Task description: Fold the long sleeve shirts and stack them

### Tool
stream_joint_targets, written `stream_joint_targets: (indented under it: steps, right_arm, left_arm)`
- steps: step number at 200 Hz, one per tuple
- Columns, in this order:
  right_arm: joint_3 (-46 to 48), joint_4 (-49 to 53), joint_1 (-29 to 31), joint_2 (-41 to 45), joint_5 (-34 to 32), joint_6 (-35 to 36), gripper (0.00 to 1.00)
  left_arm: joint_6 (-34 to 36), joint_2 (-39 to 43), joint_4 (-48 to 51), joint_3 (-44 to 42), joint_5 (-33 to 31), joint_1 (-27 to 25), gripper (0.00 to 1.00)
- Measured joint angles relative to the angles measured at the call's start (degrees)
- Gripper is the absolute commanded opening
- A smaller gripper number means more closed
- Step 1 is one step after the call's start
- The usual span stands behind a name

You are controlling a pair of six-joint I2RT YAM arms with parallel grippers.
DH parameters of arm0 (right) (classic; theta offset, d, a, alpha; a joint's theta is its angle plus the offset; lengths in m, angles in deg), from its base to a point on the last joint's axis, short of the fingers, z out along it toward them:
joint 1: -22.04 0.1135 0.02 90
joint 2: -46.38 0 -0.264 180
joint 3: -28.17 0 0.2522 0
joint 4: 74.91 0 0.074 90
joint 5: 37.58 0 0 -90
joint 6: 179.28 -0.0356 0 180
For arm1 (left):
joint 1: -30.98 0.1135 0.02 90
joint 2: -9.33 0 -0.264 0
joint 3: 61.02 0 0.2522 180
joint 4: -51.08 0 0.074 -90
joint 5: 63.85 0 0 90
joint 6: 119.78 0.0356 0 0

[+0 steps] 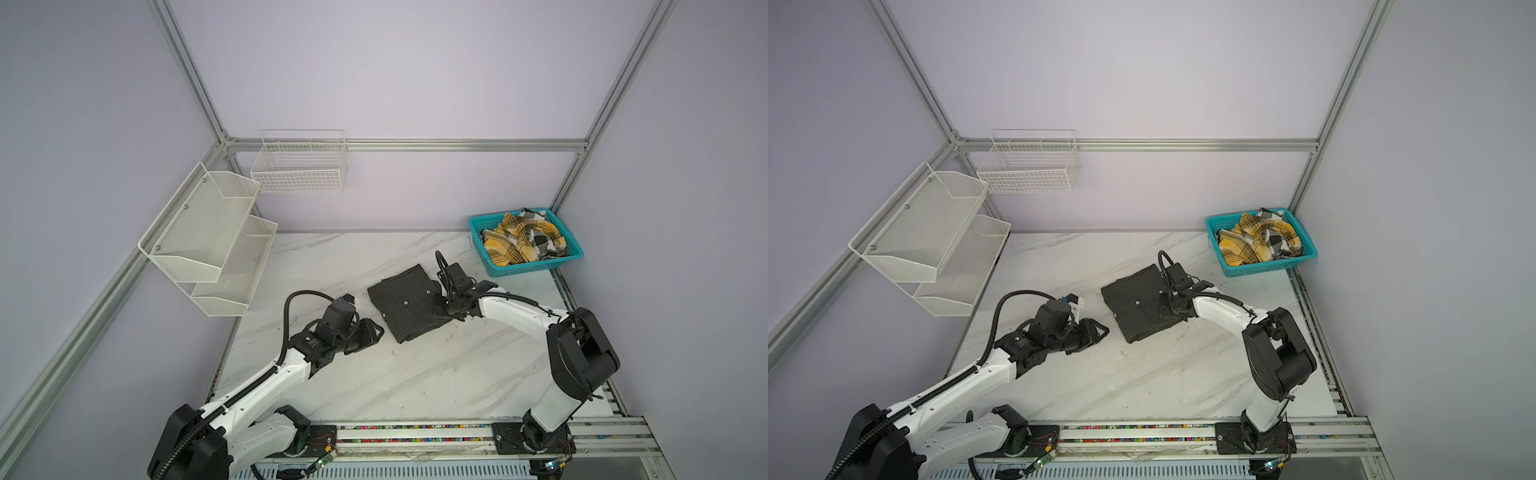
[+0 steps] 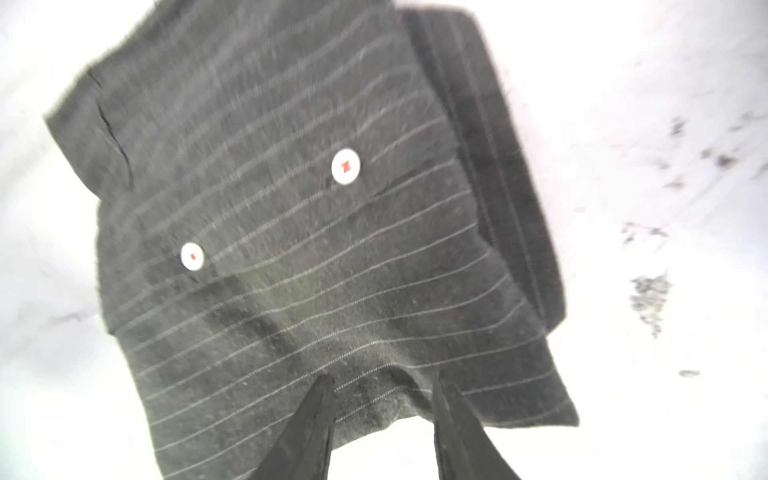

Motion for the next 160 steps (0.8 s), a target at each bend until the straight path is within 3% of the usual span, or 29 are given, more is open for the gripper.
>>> stream_joint_targets:
  steps: [36,67,96,139,160]
  right_arm:
    - [-0.4,-0.3,-0.5,-2.4,0.7,-2.4,0.32]
    - [-0.5,-0.8,-0.5,-4.8,1.8,-4.9,0.29]
    - [-0.9,-0.7,-0.5,-5.2,1.9,-7.4,0.29]
    - [-4.2,-0.7,-3.5,-7.9,2.5,-8.9,0.28]
    - [-8.0,-0.5,-6.7,-12.9,3.9,-7.7,0.27]
  left_arm:
    - [6.4,-24.6,1.5,22.6,0.9,7.1,0.41]
    - [11.0,-43.0,3.3,39.7,2.8,7.9,0.40]
    - [13.9,-54.3,7.0,51.2,4.0,7.9,0.40]
    - [17.0,-61.4,11.5,55.6,3.8,7.9,0.33]
    - [16.9,-57.9,7.5,48.1,3.9,7.9,0.32]
